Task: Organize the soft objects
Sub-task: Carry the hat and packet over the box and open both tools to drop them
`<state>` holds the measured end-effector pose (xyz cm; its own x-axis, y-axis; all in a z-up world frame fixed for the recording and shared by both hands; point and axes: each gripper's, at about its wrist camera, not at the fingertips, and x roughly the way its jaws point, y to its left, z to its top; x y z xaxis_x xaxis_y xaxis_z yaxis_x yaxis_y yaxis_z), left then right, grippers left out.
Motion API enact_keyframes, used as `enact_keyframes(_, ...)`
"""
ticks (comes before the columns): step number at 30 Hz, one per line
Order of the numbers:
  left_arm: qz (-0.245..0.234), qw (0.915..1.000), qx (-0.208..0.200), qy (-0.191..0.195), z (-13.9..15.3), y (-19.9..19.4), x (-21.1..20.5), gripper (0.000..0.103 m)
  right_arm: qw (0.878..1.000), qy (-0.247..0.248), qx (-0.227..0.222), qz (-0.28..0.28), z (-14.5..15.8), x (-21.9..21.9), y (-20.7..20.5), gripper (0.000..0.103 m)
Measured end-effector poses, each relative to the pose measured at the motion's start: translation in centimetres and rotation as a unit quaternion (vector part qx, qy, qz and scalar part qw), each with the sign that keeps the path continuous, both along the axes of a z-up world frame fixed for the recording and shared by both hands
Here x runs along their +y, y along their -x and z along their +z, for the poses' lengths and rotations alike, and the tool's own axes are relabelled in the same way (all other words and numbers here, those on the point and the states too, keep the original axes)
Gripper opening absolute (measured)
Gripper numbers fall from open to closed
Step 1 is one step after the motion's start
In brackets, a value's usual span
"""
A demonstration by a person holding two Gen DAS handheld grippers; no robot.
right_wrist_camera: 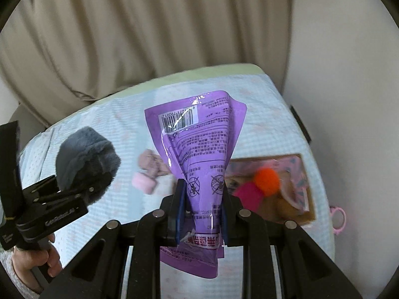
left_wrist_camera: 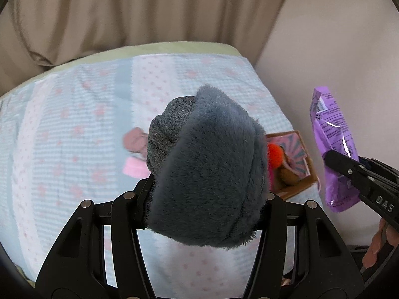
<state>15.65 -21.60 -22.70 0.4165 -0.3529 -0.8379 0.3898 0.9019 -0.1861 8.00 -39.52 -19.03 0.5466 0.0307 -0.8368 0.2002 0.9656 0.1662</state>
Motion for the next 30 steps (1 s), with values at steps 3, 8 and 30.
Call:
enact_keyframes(3, -0.015, 0.9998, 0.012, -0.009, -1.3, 0.6, -3.3, 0.052, 0.999, -0.011, 0.02, -0.023, -1.9, -3.1, 0.0, 0.022)
enact_keyframes(8, -0.035, 0.9983, 0.036, -0.03, -4.2, 0.7, -7.8, 0.052, 0.997, -0.025, 0.052, -0.046, -4.8, -7.2, -0.5, 0.022)
enact_keyframes(30, -0.054, 0.9789, 0.115, -0.16, -15.1, -3.2, -14.2, 0.101, 0.975, -0.137, 0.149, -0.091, -15.8, -13.8, -3.1, 0.103)
